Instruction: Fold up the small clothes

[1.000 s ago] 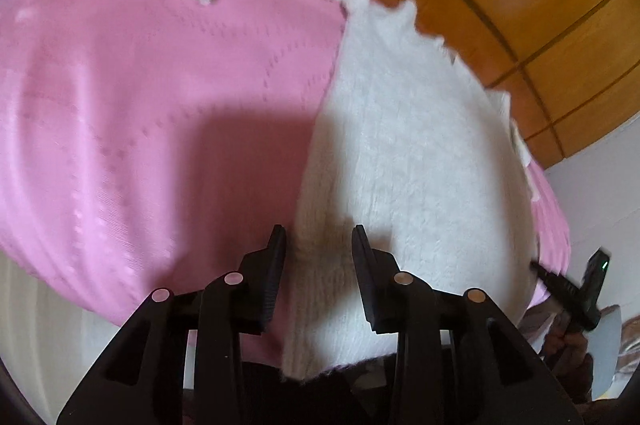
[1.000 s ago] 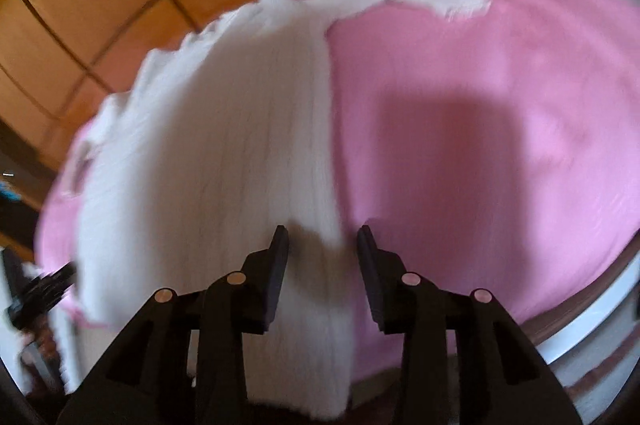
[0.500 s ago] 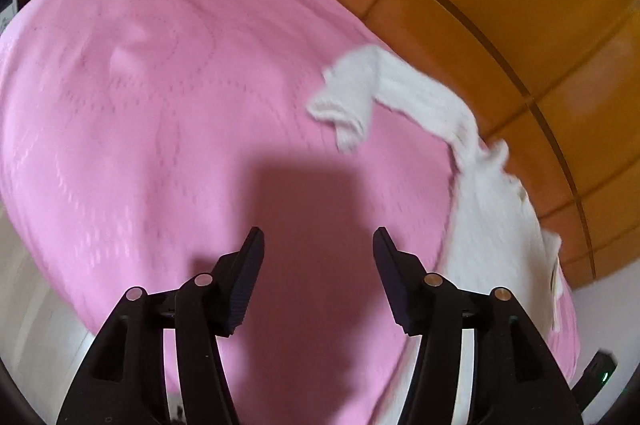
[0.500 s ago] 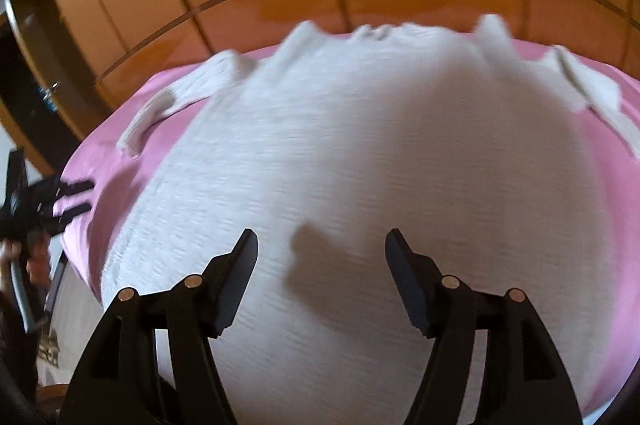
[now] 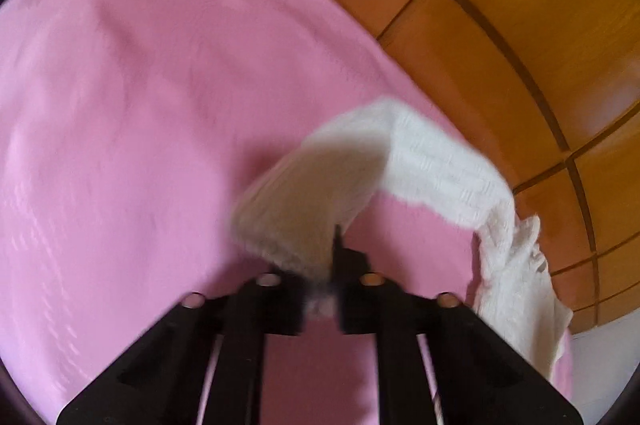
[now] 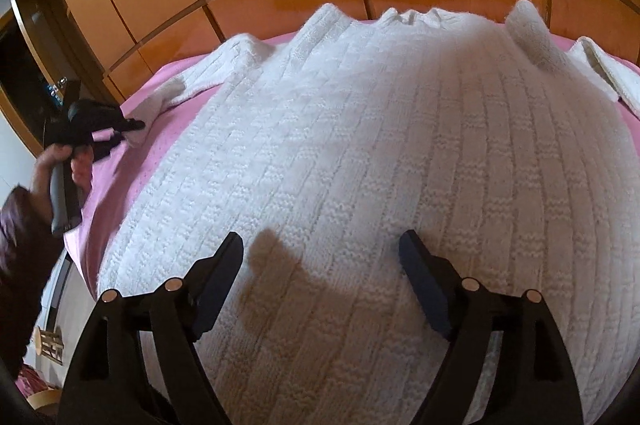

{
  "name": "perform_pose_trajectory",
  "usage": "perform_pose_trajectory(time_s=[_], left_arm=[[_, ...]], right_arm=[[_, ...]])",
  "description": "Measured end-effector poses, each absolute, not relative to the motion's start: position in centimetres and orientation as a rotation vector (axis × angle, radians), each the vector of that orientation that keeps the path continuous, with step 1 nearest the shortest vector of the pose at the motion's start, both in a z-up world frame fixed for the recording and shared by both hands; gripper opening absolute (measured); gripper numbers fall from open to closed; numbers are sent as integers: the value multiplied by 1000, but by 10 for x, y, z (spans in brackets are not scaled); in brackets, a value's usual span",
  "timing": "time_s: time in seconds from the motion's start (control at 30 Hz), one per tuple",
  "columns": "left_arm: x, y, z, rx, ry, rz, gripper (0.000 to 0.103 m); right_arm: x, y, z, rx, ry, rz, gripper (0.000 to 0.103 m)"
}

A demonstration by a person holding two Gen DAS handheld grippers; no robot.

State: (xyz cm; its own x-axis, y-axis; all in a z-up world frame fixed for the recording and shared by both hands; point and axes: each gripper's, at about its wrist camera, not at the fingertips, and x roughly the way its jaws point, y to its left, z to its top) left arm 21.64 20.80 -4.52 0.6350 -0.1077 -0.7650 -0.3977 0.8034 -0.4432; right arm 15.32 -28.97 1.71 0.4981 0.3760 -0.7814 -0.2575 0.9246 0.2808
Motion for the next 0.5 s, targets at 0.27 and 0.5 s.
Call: perform_pose_trajectory(time_s=[0.27,0.5], left_arm=[[176,289,57,-518,738,236,5],[188,341,42,-298,888,467,5]], right_arm=[[153,-287,15,113,965,393,85],[152,-279,12,76,954,378,89]])
